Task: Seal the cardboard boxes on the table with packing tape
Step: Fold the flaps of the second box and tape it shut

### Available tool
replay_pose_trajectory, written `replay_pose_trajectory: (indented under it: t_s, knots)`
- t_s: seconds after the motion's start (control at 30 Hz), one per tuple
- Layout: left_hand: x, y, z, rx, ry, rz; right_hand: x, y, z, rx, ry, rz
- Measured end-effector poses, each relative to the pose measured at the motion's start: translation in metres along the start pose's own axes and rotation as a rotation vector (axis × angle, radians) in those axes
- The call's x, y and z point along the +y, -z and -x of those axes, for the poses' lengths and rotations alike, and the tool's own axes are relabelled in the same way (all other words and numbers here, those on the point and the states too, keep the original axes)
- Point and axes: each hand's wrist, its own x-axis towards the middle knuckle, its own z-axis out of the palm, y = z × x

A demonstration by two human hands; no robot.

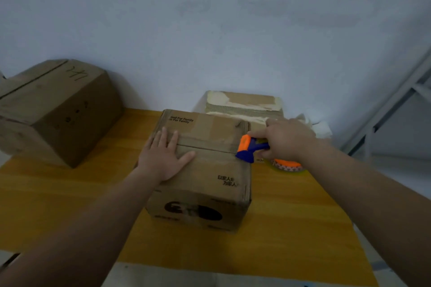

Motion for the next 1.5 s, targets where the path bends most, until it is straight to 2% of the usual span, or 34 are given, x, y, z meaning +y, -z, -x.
replay_pose_trajectory:
  t_s: [0.1, 0.23, 0.3, 0.53, 0.63, 0.73, 0.83, 0.97, 1.03, 1.17, 1.3, 1.4, 1.5]
  knots:
    - [0.040, 0.004, -0.001, -0.034, 0.059, 0.069, 0.002, -0.002, 0.002, 0.005, -0.013, -0.018]
    - [0.114, -0.002, 0.016, -0.065, -0.229, 0.079, 0.004, -0.006, 0.003, 0.023, -0.023, -0.045]
    - [0.128, -0.004, 0.020, -0.068, -0.290, 0.057, 0.004, -0.009, 0.005, 0.031, -0.029, -0.065]
    - [0.067, 0.000, 0.014, -0.051, -0.258, 0.052, -0.016, -0.013, -0.004, 0.072, -0.071, -0.209]
    - [-0.006, 0.003, 0.011, 0.035, -0.098, 0.048, -0.034, -0.015, -0.017, 0.093, -0.055, -0.269]
    - [-0.063, 0.010, 0.009, -0.024, 0.062, -0.020, -0.039, -0.014, -0.026, 0.095, -0.056, -0.315]
    - [-0.037, 0.012, 0.008, -0.006, 0.064, 0.015, -0.039, -0.011, -0.032, 0.106, -0.054, -0.276]
    - [0.050, 0.000, 0.009, 0.013, -0.246, 0.060, -0.037, -0.019, -0.027, 0.123, -0.061, -0.308]
    - [0.070, -0.003, 0.006, 0.010, -0.279, 0.071, -0.036, -0.024, -0.024, 0.127, -0.069, -0.353]
    - [0.053, -0.005, 0.002, 0.032, -0.275, 0.083, -0.043, -0.027, -0.024, 0.110, -0.065, -0.408]
    - [0.028, 0.000, 0.000, 0.005, -0.277, 0.081, -0.056, -0.019, -0.031, 0.160, 0.020, -0.249]
    - [0.019, 0.006, 0.000, -0.024, -0.283, 0.059, -0.034, -0.018, -0.015, 0.195, 0.068, -0.174]
    - [0.024, 0.009, -0.001, -0.065, -0.266, 0.033, 0.001, -0.033, 0.017, 0.150, 0.021, -0.105]
